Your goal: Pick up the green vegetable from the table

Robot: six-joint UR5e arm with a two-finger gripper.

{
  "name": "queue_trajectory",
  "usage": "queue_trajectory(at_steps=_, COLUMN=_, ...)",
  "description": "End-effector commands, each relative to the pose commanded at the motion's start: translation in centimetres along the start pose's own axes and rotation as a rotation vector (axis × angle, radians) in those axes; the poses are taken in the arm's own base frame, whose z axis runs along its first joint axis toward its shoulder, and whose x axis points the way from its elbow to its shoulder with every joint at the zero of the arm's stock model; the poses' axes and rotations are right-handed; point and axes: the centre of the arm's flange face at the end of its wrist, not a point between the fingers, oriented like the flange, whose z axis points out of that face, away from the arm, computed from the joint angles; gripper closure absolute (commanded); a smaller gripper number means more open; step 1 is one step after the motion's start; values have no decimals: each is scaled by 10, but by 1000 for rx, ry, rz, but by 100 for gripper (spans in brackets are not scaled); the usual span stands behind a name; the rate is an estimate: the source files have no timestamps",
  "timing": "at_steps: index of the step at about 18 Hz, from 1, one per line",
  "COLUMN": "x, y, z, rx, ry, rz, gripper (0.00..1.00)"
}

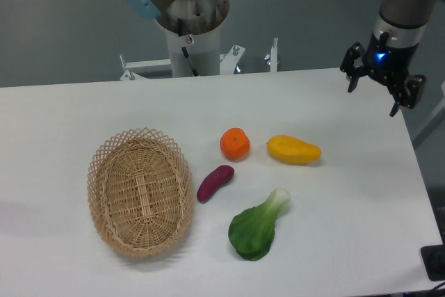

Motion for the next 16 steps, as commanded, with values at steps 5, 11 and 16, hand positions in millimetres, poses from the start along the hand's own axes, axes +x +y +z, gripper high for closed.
queue_trajectory(at_steps=5, x=1, y=0, z=3, rx=0, ry=6, rz=-5, gripper=0)
queue_trajectory(at_steps=11, x=-1, y=-22, z=11, rx=7, ry=-2, rz=-41, gripper=0)
queue_trajectory(at_steps=16, x=-2, y=-88, z=54, rx=18, ry=-26, rz=-95, gripper=0)
